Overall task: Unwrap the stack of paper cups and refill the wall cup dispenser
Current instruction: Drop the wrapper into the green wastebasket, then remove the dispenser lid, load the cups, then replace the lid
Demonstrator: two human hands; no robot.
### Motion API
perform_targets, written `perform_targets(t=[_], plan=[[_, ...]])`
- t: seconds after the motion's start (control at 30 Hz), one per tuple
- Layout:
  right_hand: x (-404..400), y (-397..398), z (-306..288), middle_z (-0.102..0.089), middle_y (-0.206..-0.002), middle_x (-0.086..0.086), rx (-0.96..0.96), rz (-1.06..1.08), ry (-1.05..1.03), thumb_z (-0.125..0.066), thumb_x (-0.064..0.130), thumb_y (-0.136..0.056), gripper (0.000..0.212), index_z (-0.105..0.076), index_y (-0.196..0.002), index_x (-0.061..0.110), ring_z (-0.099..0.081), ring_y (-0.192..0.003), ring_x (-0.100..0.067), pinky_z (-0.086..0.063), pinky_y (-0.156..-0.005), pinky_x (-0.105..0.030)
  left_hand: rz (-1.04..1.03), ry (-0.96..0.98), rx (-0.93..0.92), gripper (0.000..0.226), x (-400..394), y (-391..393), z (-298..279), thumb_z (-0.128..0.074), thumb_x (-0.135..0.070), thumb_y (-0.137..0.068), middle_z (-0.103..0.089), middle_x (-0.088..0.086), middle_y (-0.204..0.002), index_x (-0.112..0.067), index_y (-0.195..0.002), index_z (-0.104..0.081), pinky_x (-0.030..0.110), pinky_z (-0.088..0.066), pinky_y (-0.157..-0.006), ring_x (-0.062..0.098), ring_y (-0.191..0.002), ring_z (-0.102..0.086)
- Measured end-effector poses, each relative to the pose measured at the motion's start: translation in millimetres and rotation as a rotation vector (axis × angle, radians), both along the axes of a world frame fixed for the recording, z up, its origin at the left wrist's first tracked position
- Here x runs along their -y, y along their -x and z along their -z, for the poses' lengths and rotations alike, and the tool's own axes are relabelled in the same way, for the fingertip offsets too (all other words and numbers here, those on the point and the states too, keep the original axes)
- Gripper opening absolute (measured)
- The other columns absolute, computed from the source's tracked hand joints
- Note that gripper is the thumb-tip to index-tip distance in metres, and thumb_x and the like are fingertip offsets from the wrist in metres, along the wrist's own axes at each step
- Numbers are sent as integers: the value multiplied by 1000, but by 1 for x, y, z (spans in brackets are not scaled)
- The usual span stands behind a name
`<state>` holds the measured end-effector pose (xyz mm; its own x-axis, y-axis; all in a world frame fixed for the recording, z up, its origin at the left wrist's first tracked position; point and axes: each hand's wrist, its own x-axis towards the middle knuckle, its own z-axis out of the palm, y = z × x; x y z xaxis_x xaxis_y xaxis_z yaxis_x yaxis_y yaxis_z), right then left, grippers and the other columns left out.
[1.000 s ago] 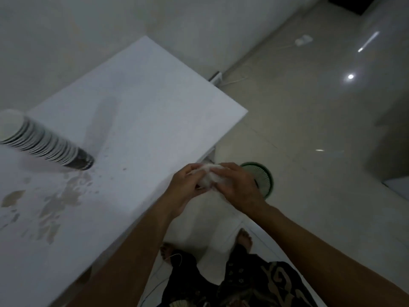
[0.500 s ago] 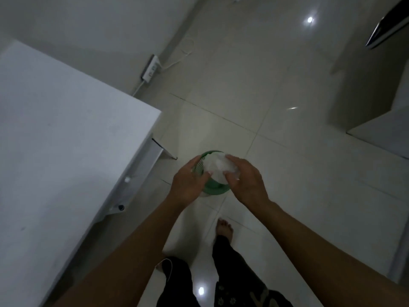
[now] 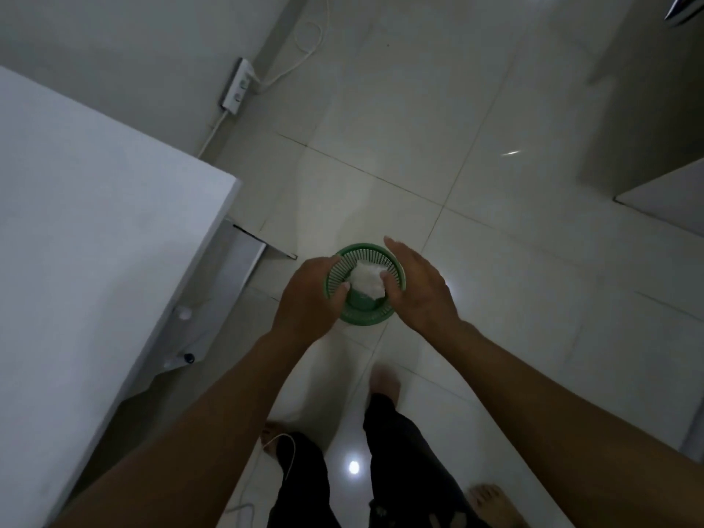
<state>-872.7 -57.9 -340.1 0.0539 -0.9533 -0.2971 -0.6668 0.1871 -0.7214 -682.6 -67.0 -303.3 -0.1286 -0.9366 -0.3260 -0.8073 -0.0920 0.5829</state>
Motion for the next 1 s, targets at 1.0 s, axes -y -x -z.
perform_targets(t=[1.0], plan=[[-31,-481,-279,-59,-136,4,340,-780,762,-54,29,-99,41,-54,-138,21,-55,-126,-12,-49,-101,-30,-736,940,492,39,-180,-436,-282,-65,-26,-89,-59,7,-136,-14,-126,-64,45,-42,-106,26,-132,-50]])
